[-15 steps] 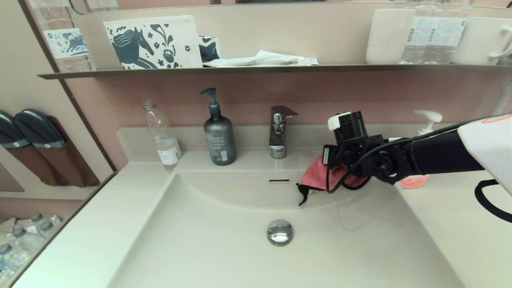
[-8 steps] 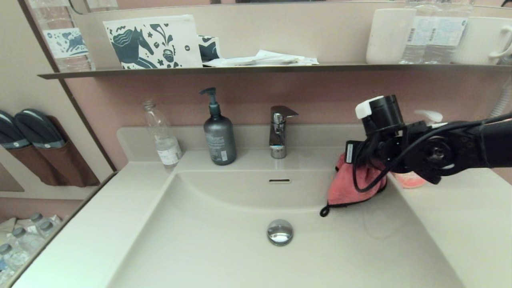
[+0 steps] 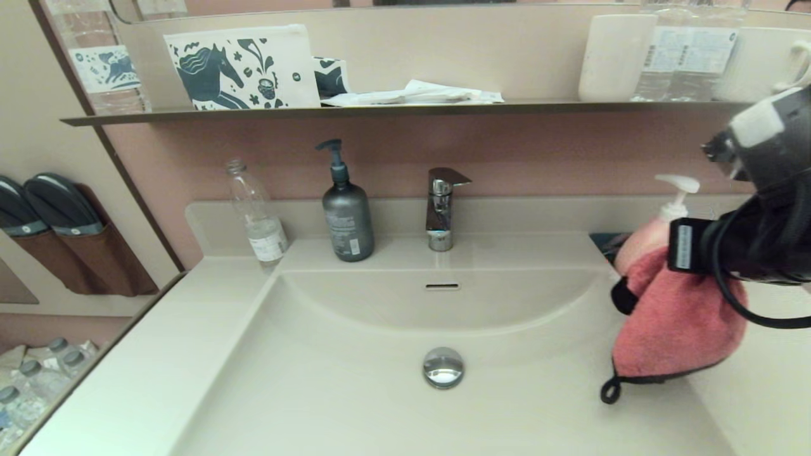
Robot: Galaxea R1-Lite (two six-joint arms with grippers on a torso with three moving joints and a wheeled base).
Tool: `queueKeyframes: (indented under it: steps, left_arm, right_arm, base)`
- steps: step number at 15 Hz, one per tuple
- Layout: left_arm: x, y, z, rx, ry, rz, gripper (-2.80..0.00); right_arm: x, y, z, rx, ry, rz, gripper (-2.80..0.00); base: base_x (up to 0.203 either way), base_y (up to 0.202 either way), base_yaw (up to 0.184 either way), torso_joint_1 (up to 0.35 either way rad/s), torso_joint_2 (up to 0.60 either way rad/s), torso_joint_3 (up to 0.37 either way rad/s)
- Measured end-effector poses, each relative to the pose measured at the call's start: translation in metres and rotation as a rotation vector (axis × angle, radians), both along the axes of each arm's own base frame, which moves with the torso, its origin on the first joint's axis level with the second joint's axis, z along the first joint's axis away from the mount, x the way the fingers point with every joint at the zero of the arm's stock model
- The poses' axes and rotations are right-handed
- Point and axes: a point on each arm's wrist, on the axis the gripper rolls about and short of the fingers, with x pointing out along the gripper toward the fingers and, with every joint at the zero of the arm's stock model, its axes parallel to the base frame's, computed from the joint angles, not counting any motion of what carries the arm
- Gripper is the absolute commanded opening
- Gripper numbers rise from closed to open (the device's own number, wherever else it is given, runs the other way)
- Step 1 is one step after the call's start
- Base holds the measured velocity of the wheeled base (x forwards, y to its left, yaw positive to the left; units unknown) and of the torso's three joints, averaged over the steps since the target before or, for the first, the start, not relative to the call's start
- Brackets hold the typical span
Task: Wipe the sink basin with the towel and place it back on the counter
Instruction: Wipe the sink
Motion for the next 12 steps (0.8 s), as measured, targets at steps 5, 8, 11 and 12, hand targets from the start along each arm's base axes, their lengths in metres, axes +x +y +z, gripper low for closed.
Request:
queueKeyframes:
  steps: [5,8,11,12]
  left_arm:
    - [0.000,0.000,0.000,0.000,0.000,0.000,-2.80]
    - [0.000,0.000,0.000,0.000,0.000,0.000,-2.80]
    - [0.000,0.000,0.000,0.000,0.000,0.000,-2.80]
    - [0.000,0.000,0.000,0.000,0.000,0.000,-2.80]
  right_arm:
    - [-0.014,-0.068,0.014,0.042,0.004,-0.168,-2.80]
    - [-0.019,-0.086,-0.003,0.054,0.079,-0.185,-2.80]
    - [-0.024,-0.089,-0.043,0.031,0.242,-0.186,-2.80]
    - [-0.024,-0.090,-0.057,0.028,0.292,-0.186,-2.80]
  base:
    - [0.000,0.000,0.000,0.000,0.00,0.000]
    - [0.000,0.000,0.000,0.000,0.00,0.000]
    - [0.000,0.000,0.000,0.000,0.00,0.000]
    - [0.000,0.000,0.000,0.000,0.00,0.000]
